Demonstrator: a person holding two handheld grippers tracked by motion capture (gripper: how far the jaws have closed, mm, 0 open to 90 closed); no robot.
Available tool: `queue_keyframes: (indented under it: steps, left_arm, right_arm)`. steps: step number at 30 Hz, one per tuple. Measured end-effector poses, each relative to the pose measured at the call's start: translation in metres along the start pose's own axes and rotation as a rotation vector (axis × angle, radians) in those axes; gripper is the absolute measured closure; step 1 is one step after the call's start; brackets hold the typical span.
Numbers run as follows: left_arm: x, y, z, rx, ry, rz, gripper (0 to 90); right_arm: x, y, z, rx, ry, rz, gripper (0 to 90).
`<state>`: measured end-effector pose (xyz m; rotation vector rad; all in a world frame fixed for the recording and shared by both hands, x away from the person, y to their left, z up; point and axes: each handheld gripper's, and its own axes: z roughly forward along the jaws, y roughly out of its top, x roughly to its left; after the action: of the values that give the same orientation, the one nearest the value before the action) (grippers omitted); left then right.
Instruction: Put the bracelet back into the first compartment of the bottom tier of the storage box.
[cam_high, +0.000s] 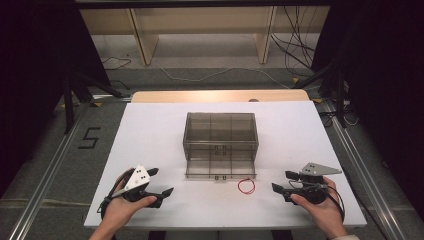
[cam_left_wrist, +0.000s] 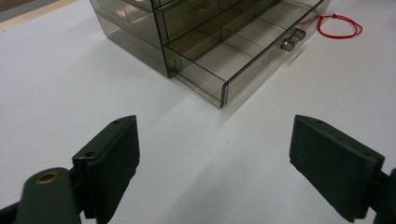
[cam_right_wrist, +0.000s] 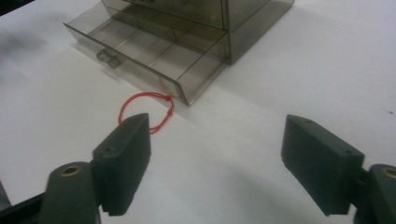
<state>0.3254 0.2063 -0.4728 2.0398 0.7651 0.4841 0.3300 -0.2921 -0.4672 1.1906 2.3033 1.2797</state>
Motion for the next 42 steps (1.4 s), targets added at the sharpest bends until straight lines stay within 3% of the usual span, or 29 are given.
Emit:
queue_keyframes:
  steps: [10,19,31,42]
  left_arm:
    - [0.000,0.001,0.002,0.000,0.001,0.011,15.9]
    - [-0.001,0.001,0.003,-0.005,-0.003,0.007,16.0]
    - [-0.001,0.002,0.005,-0.004,0.000,0.006,16.0]
    - [-0.002,0.002,0.005,-0.003,-0.001,0.017,16.1]
  right_arm:
    - [0.013,0.005,0.008,0.039,0.032,-0.031,43.5]
    - [0.025,0.014,0.028,0.100,0.054,-0.077,57.7]
    - [0.032,0.020,0.056,0.179,0.067,-0.112,63.7]
    - [0.041,0.022,0.068,0.213,0.019,-0.134,69.4]
